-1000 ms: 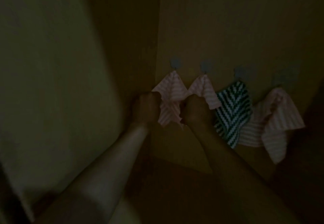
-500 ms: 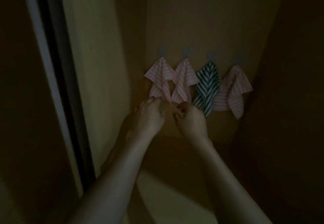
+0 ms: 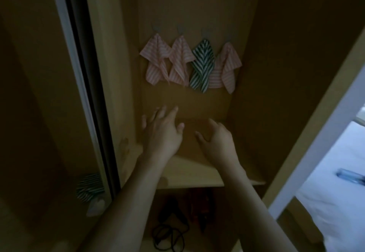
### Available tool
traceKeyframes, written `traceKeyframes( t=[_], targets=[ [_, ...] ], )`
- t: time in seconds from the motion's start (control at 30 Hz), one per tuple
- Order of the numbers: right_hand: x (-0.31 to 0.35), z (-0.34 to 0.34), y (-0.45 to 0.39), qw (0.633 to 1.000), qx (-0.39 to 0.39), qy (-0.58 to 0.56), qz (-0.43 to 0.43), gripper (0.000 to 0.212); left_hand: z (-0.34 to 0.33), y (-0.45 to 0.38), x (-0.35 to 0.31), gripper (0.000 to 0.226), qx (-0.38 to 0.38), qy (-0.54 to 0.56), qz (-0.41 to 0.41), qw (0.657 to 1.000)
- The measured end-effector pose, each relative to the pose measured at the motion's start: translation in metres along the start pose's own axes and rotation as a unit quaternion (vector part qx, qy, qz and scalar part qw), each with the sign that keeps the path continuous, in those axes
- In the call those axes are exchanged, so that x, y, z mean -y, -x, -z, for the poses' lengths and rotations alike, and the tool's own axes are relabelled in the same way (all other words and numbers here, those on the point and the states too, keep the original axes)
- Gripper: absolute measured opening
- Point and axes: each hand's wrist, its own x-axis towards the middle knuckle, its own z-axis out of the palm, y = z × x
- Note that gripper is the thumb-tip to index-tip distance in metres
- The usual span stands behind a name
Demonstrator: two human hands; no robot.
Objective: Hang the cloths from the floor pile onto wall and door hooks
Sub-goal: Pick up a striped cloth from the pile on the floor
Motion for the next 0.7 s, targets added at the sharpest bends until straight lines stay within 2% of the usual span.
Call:
traceKeyframes(
  t=[0.13,0.33,0.5,0.7],
  targets=[
    [-0.013,0.015,0.039,1.0,0.001,-0.008,-0.026,0.06,0.004,0.037,-0.011,0.055,0.017,-0.003,-0.006,1.0],
    [-0.036,0.043,0.103,0.999,0.01,-0.023,-0.035,0.052,0.0,0.106,-0.034,0.055,0.047,0.001,-0.012,0.999],
    [-0.068,0.066,0.177,0.997,0.018,-0.023,-0.072,0.045,-0.005,0.179,-0.053,0.056,0.077,0.025,0.014,0.997],
    [-0.093,0.076,0.267,0.992,0.037,-0.035,-0.12,0.043,0.0,0.268,-0.067,0.056,0.127,0.033,-0.007,0.991]
  ],
)
